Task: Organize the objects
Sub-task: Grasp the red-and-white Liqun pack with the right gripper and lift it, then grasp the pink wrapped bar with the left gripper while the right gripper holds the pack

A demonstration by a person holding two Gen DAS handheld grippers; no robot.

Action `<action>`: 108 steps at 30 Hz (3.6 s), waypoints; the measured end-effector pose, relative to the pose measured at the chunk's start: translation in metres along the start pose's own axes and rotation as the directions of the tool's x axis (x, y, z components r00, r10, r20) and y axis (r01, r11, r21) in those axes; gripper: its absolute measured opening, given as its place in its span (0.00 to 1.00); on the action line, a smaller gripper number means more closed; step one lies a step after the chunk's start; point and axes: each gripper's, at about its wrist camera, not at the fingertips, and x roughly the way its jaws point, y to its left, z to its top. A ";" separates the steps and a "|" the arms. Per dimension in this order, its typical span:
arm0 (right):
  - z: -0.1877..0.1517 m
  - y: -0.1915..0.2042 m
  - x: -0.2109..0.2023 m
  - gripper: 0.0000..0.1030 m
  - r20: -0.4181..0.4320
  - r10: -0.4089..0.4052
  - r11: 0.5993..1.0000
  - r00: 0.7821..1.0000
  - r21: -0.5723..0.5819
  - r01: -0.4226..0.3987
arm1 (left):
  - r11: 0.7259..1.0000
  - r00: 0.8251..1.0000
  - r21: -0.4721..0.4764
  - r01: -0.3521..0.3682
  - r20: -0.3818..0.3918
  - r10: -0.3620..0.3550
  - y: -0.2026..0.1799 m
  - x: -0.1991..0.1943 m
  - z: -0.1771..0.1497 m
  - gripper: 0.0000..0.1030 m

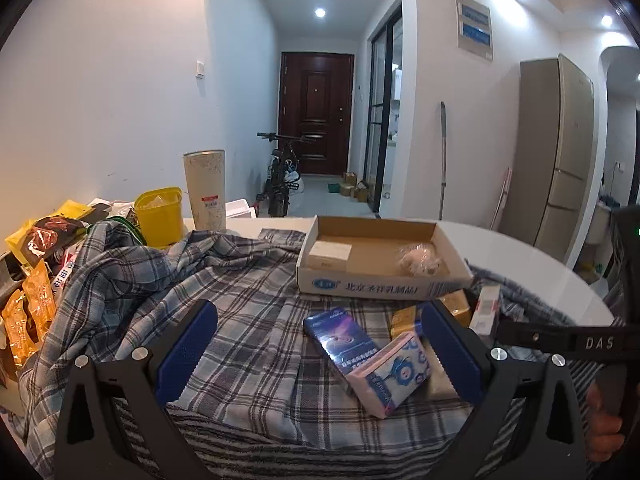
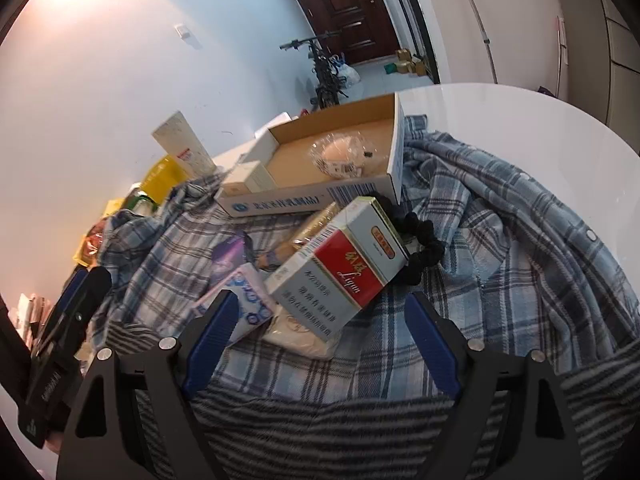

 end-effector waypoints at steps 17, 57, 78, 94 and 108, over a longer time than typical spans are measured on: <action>-0.002 -0.005 0.044 0.82 -0.076 0.079 0.995 0.994 0.062 -0.074 | 0.996 0.996 -0.052 0.070 -0.053 -0.072 0.009 0.019 -0.013 1.00; -0.014 0.011 -0.003 0.59 0.084 -0.227 0.959 0.970 -0.153 0.238 | 0.995 0.995 -0.066 0.079 -0.049 -0.083 0.009 0.018 -0.015 1.00; -0.020 -0.014 -0.025 0.26 0.068 -0.221 0.967 0.973 -0.117 0.227 | 0.987 0.954 -0.064 0.144 -0.255 -0.156 -0.003 0.035 -0.018 1.00; -0.010 -0.007 -0.038 0.20 0.178 -0.246 0.948 0.953 -0.159 0.274 | 0.939 0.862 -0.153 0.309 -0.372 -0.344 -0.003 0.079 -0.018 0.98; -0.010 -0.013 -0.033 0.20 0.157 -0.220 0.955 0.963 -0.165 0.245 | 0.948 0.836 -0.145 0.283 -0.447 -0.318 -0.010 0.105 -0.023 0.74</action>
